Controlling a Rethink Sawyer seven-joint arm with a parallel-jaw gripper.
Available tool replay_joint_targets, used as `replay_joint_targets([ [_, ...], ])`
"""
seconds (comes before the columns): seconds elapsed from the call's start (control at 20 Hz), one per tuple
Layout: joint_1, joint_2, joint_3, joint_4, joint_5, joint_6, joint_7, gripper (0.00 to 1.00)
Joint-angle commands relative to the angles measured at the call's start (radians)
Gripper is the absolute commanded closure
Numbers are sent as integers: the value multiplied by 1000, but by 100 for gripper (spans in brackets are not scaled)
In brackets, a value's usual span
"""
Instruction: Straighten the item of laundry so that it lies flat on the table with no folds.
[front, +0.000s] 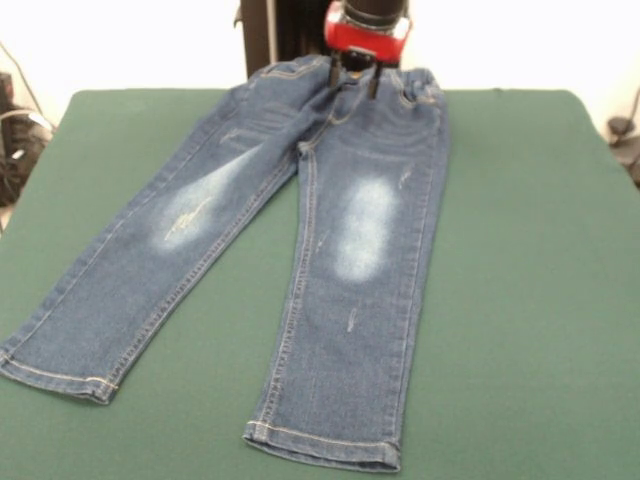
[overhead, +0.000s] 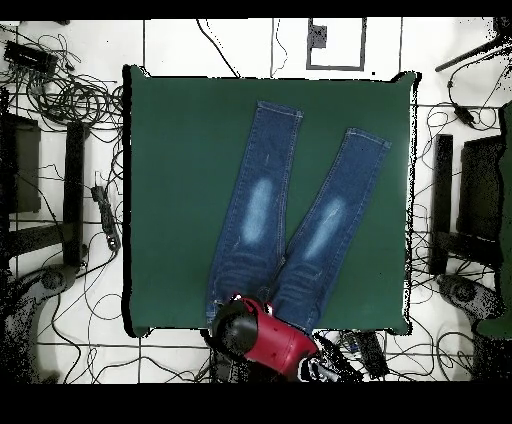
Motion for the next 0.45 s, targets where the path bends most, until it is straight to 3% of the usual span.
replay_joint_targets([
  [0.05,50,29,71,-139,6,20,150,0],
  [0.45,86,23,32,-154,32,66,162,0],
])
